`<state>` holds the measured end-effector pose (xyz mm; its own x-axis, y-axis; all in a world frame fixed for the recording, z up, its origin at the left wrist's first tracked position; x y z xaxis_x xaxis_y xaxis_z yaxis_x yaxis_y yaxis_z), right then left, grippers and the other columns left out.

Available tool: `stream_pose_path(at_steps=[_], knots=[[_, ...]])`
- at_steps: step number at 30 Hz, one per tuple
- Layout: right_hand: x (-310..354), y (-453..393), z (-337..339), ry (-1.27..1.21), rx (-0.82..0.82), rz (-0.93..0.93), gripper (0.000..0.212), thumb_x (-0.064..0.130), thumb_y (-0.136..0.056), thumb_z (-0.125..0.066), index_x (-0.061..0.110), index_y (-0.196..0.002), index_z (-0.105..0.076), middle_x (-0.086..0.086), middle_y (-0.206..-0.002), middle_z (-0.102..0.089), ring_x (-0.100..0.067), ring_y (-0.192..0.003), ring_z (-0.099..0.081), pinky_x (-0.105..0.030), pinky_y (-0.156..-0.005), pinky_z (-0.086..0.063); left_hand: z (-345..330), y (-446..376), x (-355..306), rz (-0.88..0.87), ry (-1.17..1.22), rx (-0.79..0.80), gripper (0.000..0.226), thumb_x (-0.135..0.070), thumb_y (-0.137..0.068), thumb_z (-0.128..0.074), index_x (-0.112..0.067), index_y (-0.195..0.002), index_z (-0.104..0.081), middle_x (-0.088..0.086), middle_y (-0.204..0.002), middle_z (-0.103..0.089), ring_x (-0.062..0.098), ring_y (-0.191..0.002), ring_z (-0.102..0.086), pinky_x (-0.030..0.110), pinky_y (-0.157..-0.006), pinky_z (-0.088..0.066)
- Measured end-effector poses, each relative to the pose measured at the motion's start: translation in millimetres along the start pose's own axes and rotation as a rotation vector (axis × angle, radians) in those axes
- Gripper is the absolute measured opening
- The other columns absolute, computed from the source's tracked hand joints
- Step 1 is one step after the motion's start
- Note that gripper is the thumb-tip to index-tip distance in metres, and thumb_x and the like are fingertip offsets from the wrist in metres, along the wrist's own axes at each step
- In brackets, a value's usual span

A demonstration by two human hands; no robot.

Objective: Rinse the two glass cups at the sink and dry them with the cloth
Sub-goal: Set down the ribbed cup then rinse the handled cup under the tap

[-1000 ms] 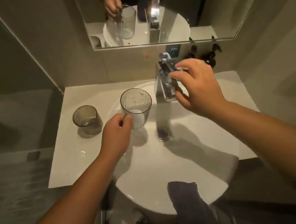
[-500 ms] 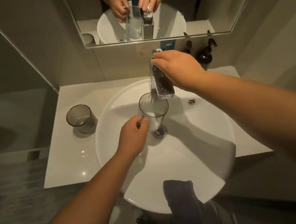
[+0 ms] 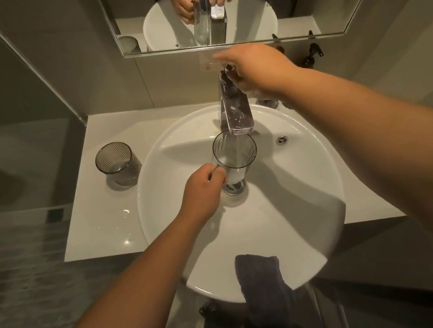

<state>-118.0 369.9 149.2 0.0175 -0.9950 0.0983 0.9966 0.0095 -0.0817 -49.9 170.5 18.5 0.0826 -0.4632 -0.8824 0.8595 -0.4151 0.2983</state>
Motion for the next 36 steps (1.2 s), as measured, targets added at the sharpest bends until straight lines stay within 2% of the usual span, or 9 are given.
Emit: stream_pose_path(at_steps=[3,6,8,10,12,15,20,28,36], knots=[[-6,32,-5,-0.371,-0.233,-0.115,0.054,0.021,-0.089,-0.054,0.019,-0.142,-0.041,-0.005,-0.136,-0.049,-0.021,-0.125,-0.045,-0.034,-0.105,-0.038,-1,3,0,-0.002,0.006,-0.004,0.028,-0.034,-0.091,-0.050,-0.016,-0.071,-0.058,0.019,-0.089,-0.069,0.037,-0.089,-0.063,0.052,-0.081,-0.050],[-19,86,-33,-0.600,-0.415,-0.269,0.039,0.021,-0.087,-0.056,0.012,-0.125,-0.053,-0.004,-0.120,-0.051,-0.011,-0.105,-0.050,-0.030,-0.096,-0.045,-2,4,0,0.001,0.019,0.011,0.028,-0.037,-0.087,-0.049,-0.016,-0.071,-0.060,0.018,-0.089,-0.069,0.038,-0.091,-0.064,0.054,-0.084,-0.050],[-23,120,-69,-0.679,-0.268,-0.372,0.032,0.029,-0.085,-0.066,0.017,-0.111,-0.052,-0.002,-0.109,-0.053,-0.013,-0.095,-0.053,-0.037,-0.087,-0.049,-3,4,0,-0.008,0.032,0.020,0.033,-0.037,-0.085,-0.048,-0.008,-0.076,-0.061,0.021,-0.090,-0.069,0.038,-0.091,-0.063,0.054,-0.082,-0.050],[-19,145,-104,-0.797,-0.009,-0.434,0.057,0.041,-0.075,-0.078,0.019,-0.118,-0.046,-0.002,-0.114,-0.055,-0.016,-0.104,-0.056,-0.036,-0.090,-0.048,-4,5,-1,-0.031,0.026,0.031,0.036,-0.037,-0.084,-0.048,-0.004,-0.077,-0.059,0.023,-0.090,-0.068,0.037,-0.088,-0.063,0.051,-0.077,-0.049],[-10,153,-124,-0.933,0.196,-0.394,0.095,0.048,-0.062,-0.084,0.019,-0.137,-0.035,0.001,-0.133,-0.049,-0.012,-0.121,-0.049,-0.021,-0.094,-0.042,-4,4,0,-0.029,0.034,0.026,0.035,-0.038,-0.082,-0.048,-0.005,-0.075,-0.058,0.021,-0.088,-0.068,0.037,-0.086,-0.062,0.051,-0.077,-0.049],[7,146,-134,-1.093,0.349,-0.308,0.105,0.029,-0.065,-0.087,0.028,-0.146,-0.020,0.014,-0.141,-0.036,0.001,-0.127,-0.037,-0.006,-0.091,-0.032,-4,2,5,0.004,0.116,0.027,0.034,-0.041,-0.077,-0.051,-0.008,-0.070,-0.058,0.021,-0.080,-0.064,0.032,-0.079,-0.061,0.057,-0.089,-0.050],[10,132,-145,-1.148,0.288,-0.387,0.100,0.035,-0.059,-0.088,0.029,-0.138,-0.029,0.013,-0.135,-0.046,-0.005,-0.126,-0.045,-0.033,-0.106,-0.039,-5,-3,2,0.046,0.332,0.073,0.021,-0.022,-0.077,-0.051,-0.017,-0.057,-0.056,-0.001,-0.060,-0.060,0.020,-0.069,-0.058,0.053,-0.094,-0.054],[8,127,-145,-1.236,0.228,-0.513,0.074,0.027,-0.073,-0.083,0.016,-0.129,-0.038,0.003,-0.119,-0.053,-0.012,-0.110,-0.056,-0.034,-0.095,-0.050,-5,-16,-4,0.127,0.501,0.063,0.028,-0.017,-0.101,-0.047,-0.009,-0.075,-0.051,0.001,-0.061,-0.049,0.016,-0.061,-0.051,0.035,-0.072,-0.058],[8,138,-156,-1.538,0.327,-0.568,0.084,0.040,-0.072,-0.080,0.019,-0.140,-0.036,-0.002,-0.135,-0.056,-0.023,-0.122,-0.057,-0.053,-0.103,-0.044,-2,-19,-10,0.129,0.492,-0.013,0.019,-0.019,-0.100,-0.048,-0.009,-0.085,-0.053,0.000,-0.069,-0.060,0.013,-0.067,-0.062,0.032,-0.064,-0.058]])
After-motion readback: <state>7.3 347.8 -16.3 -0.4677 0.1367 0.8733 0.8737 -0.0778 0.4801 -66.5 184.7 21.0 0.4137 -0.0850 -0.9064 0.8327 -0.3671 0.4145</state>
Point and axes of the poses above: each hand's wrist, its own y-axis away from the middle knuckle, its own z-axis out of the back of the hand, x = y × z, the point moved 3 cm from there along -y, towards the middle knuckle
